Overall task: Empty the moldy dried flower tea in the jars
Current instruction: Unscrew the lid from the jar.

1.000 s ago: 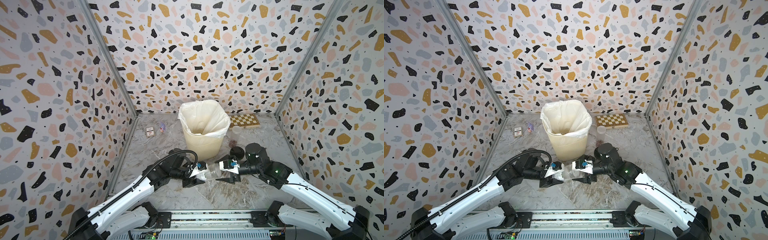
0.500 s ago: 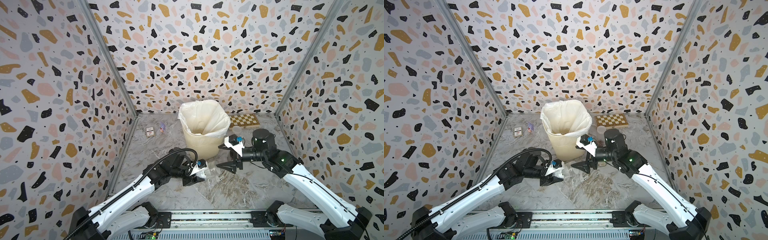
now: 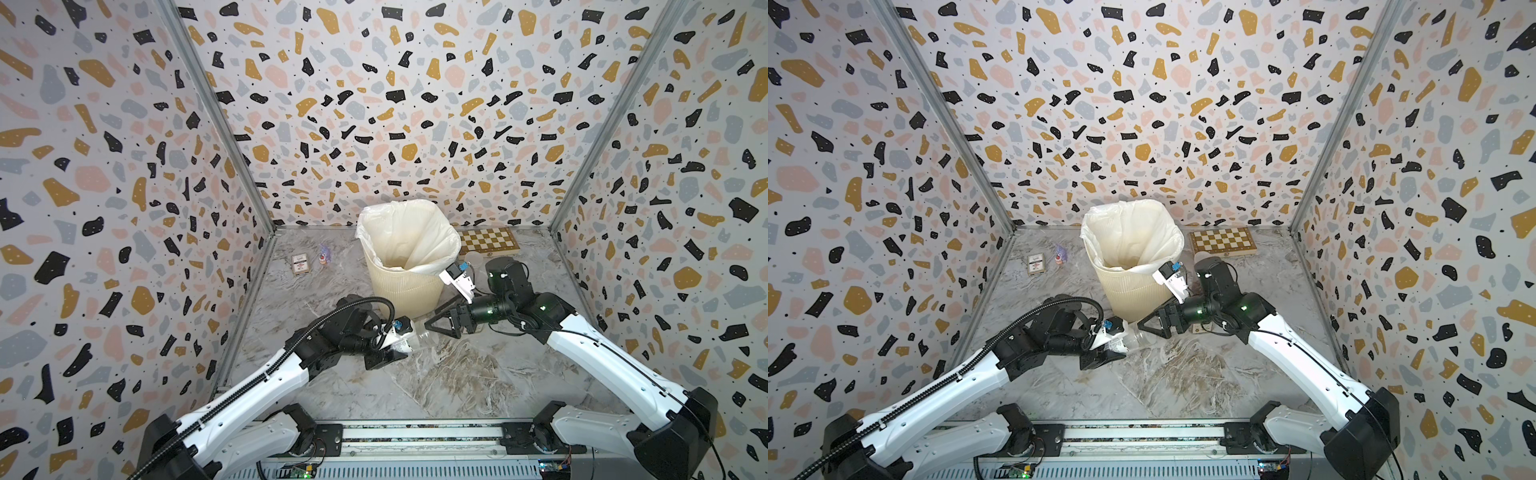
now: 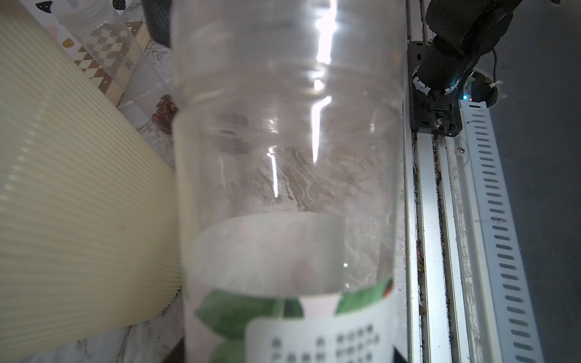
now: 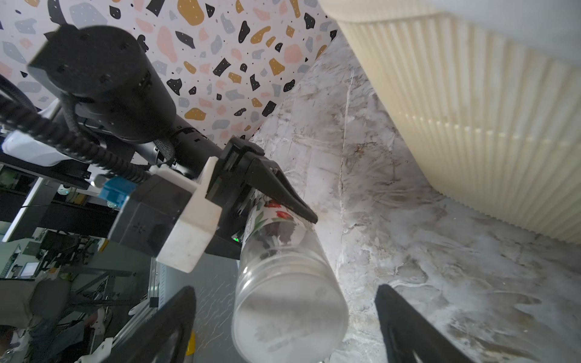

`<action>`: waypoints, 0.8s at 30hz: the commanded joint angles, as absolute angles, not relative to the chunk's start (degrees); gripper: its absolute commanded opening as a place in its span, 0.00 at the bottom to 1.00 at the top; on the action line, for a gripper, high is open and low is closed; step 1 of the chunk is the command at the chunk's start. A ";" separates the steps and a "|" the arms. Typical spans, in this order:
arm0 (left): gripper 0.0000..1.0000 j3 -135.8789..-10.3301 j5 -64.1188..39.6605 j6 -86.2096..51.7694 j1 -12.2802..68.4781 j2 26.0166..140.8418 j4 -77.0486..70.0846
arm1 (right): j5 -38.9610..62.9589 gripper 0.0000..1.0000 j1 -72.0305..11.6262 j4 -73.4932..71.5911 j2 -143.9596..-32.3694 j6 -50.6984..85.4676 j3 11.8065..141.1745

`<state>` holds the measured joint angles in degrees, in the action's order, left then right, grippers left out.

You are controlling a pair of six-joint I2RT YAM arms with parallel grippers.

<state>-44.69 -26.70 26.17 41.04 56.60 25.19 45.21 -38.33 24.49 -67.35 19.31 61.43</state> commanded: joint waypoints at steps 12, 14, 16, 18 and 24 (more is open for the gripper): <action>0.54 -45.06 -28.13 25.20 40.78 55.50 22.19 | 47.46 0.62 -40.07 25.49 -67.68 17.58 60.08; 0.54 -45.21 -28.57 25.23 40.78 55.48 22.49 | 47.67 0.60 -40.15 25.32 -67.35 16.04 59.88; 0.54 -45.31 -29.34 25.09 40.65 55.51 22.66 | 47.04 0.59 -40.39 24.84 -66.75 13.29 59.39; 0.54 -45.48 -30.03 24.88 40.69 55.47 22.89 | 46.03 0.59 -41.53 23.92 -65.77 8.31 58.47; 0.54 -45.63 -32.18 24.30 40.60 55.85 23.20 | 41.97 0.60 -45.08 13.53 -58.46 -8.67 51.78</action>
